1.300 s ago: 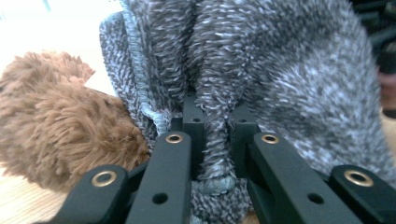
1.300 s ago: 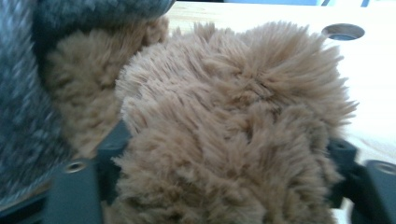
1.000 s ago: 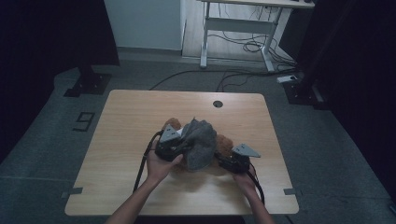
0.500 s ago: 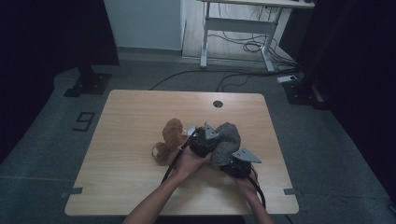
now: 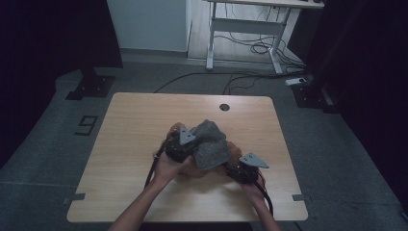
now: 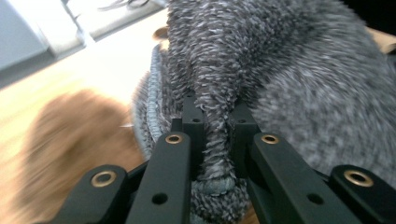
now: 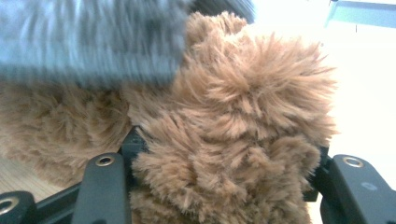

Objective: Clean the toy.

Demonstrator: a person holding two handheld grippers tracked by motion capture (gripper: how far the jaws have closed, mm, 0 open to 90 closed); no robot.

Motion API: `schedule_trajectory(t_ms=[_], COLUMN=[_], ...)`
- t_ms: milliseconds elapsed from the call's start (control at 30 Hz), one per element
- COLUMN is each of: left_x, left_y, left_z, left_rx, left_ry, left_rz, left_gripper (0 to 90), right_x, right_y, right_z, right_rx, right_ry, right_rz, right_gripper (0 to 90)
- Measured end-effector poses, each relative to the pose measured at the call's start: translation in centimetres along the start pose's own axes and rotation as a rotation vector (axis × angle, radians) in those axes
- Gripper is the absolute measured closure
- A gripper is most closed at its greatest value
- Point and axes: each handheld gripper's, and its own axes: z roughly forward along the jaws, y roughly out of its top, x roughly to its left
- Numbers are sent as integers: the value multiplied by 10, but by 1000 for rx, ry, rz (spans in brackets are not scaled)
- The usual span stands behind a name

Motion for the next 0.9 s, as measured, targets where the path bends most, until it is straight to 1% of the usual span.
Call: schedule_trajectory(t_ms=[33,67,133,200,333,400,567,633,667,700,733,767,800,833,900], left_x=[10,17,27,40,59,66,77,83,87,91,95,97,98,96,87], left_y=[-5,-9,-16,-25,-38,-43,-51,-56,-59,-63,-66,-68,-68,-66,-56], left_z=[-2,-4,-7,-9,-14,-17,-21,-22,-22,-22,-23,-23,-24,-25,-28], left_rx=[10,19,25,40,55,64,90,103,108,109,100,86,69,55,32], left_ry=[3,8,26,39,60,75,100,116,121,119,115,101,84,79,83], left_rz=[-23,-37,-57,-85,-128,-139,-156,-169,-182,-198,-220,-240,-249,-243,-206], left_gripper=[811,811,811,812,811,811,811,811,810,810,810,810,809,809,810], right_x=[0,0,1,1,2,2,2,2,1,1,1,1,1,1,1], right_y=[0,0,0,0,0,1,0,0,0,-1,-1,-1,-1,-1,-1], right_z=[0,0,0,0,1,1,1,0,0,0,0,0,0,0,0], right_rx=[0,0,-1,-2,-3,-1,-5,-5,-3,-3,-4,-7,-7,-7,-7], right_ry=[1,0,-1,-3,-7,-9,-7,-7,-7,-6,-5,-4,-5,-6,-9], right_rz=[1,0,-3,-3,-3,-5,-4,-4,-5,-3,-3,-2,-1,-1,-1], right_gripper=[402,402,402,402,402,402,402,402,403,403,403,403,403,403,404])
